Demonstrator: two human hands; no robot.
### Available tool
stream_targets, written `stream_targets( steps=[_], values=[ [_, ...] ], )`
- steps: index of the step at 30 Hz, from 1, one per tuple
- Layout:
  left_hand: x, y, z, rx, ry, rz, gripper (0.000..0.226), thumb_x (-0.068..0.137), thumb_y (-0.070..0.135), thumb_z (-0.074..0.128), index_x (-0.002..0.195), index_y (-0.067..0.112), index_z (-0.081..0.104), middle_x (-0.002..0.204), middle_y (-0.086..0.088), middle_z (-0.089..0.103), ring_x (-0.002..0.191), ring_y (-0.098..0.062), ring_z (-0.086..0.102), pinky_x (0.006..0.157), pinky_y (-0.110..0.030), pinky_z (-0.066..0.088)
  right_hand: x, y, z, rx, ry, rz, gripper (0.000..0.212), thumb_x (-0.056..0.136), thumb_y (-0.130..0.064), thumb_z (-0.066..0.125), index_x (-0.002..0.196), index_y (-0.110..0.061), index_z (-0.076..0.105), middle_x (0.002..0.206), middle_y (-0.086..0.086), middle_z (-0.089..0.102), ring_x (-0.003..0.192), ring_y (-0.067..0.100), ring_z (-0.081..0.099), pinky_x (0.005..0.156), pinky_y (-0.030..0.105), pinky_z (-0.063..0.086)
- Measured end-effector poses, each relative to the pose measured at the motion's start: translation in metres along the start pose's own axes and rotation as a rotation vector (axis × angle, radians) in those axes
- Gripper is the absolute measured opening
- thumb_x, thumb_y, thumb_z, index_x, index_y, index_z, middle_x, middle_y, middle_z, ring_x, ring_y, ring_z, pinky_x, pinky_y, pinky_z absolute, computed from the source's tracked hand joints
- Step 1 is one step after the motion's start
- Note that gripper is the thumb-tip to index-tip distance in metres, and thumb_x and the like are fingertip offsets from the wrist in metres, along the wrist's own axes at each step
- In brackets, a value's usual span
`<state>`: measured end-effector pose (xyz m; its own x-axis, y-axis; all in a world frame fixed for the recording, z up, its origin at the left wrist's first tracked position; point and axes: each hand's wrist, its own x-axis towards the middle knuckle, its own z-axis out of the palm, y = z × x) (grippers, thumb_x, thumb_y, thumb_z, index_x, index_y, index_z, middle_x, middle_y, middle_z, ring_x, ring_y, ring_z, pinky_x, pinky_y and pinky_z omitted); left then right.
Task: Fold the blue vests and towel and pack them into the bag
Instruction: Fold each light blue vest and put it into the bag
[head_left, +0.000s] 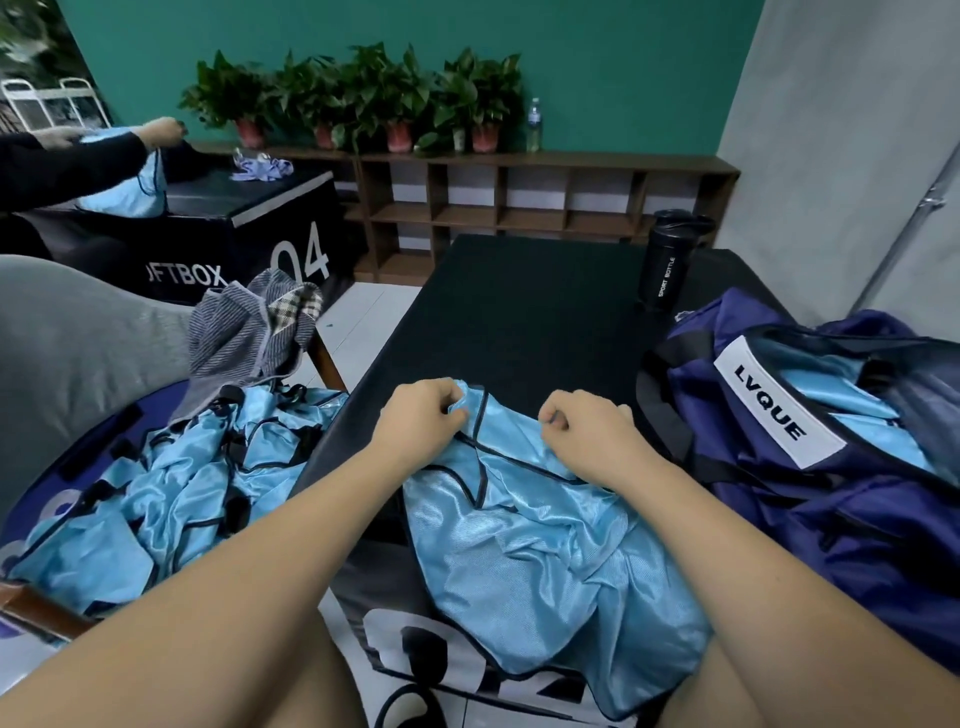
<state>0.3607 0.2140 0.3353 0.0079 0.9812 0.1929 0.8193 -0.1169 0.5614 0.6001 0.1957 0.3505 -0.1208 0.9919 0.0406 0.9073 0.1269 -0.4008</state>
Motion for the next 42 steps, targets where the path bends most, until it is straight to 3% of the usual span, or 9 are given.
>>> stream_targets(
  steps=[4,9,13,17,21,24,29,33,42],
  values=[
    [-0.006,0.019,-0.002,-0.12,0.026,0.144,0.02,0.097,0.027,0.069,0.079,0.025,0.06,0.068,0.009,0.06,0.067,-0.012,0.054,0.06,-0.022,0.039,0.007,-0.014,0.001,0.457,0.006,0.033,0.046,0.098,-0.055,0.063,0.138,-0.032,0.059,0.124,-0.014,0.065,0.115,0.007,0.063,0.103,0.035,0.052],
    [-0.022,0.038,-0.006,-0.263,-0.05,0.292,0.015,0.106,0.026,0.062,0.093,0.033,0.066,0.08,0.016,0.062,0.069,-0.004,0.05,0.066,-0.017,0.037,0.015,-0.022,0.001,0.751,-0.131,0.031,0.07,0.072,-0.075,0.078,0.131,-0.041,0.063,0.128,-0.019,0.068,0.12,0.003,0.064,0.106,0.039,0.053],
    [-0.02,0.032,-0.014,-0.427,-0.07,0.258,0.009,0.107,0.029,0.06,0.105,0.028,0.069,0.09,-0.007,0.065,0.076,-0.02,0.054,0.076,-0.038,0.049,0.017,-0.015,-0.011,0.899,-0.19,0.023,0.057,0.074,-0.062,0.088,0.08,-0.015,0.057,0.085,-0.005,0.062,0.084,0.013,0.065,0.082,0.037,0.053],
    [-0.023,0.028,-0.026,-0.529,-0.132,0.248,0.019,0.106,0.035,0.061,0.116,0.023,0.072,0.105,-0.017,0.07,0.104,-0.044,0.062,0.1,-0.063,0.049,0.006,-0.016,-0.018,1.073,-0.389,0.0,0.043,0.088,-0.049,0.084,0.096,-0.009,0.071,0.092,0.008,0.069,0.086,0.021,0.067,0.082,0.037,0.051],
    [-0.032,0.034,-0.036,-0.637,-0.237,0.231,0.018,0.108,0.026,0.063,0.12,0.02,0.075,0.114,-0.008,0.076,0.114,-0.031,0.069,0.106,-0.043,0.053,0.002,-0.023,-0.018,1.173,-0.341,0.01,0.041,0.096,-0.041,0.077,0.122,-0.009,0.077,0.119,0.014,0.078,0.114,0.035,0.074,0.106,0.051,0.056],
    [-0.031,0.027,-0.047,-0.694,-0.195,0.136,0.018,0.107,0.03,0.063,0.119,0.025,0.076,0.108,0.0,0.078,0.099,-0.01,0.069,0.086,-0.02,0.05,0.003,-0.02,-0.02,1.283,-0.177,0.044,0.036,0.096,-0.031,0.078,0.119,-0.004,0.075,0.12,0.021,0.076,0.118,0.04,0.071,0.111,0.059,0.051],
    [-0.01,-0.033,-0.052,-0.358,-0.003,-0.121,0.007,0.098,0.032,0.073,0.103,0.028,0.074,0.096,0.006,0.077,0.091,-0.013,0.069,0.08,-0.027,0.048,0.0,-0.008,-0.021,1.321,-0.142,0.017,0.032,0.098,-0.026,0.075,0.118,-0.001,0.075,0.122,0.024,0.074,0.12,0.043,0.07,0.11,0.06,0.051],
    [0.0,-0.073,-0.05,-0.022,-0.109,-0.292,0.041,0.086,0.045,0.081,0.12,0.026,0.068,0.113,0.001,0.066,0.104,-0.019,0.066,0.094,-0.036,0.051,-0.008,-0.007,-0.025,1.323,-0.121,0.007,0.028,0.1,-0.019,0.072,0.118,0.003,0.073,0.12,0.024,0.075,0.119,0.043,0.07,0.108,0.055,0.054],
    [-0.012,-0.062,-0.057,-0.37,-0.043,-0.354,0.029,0.084,0.038,0.08,0.072,0.022,0.058,0.07,0.004,0.058,0.072,-0.019,0.055,0.072,-0.037,0.049,-0.016,-0.007,-0.033,1.352,-0.083,0.019,0.031,0.104,-0.018,0.066,0.123,0.007,0.069,0.124,0.026,0.073,0.122,0.044,0.068,0.113,0.059,0.049]
  ],
)
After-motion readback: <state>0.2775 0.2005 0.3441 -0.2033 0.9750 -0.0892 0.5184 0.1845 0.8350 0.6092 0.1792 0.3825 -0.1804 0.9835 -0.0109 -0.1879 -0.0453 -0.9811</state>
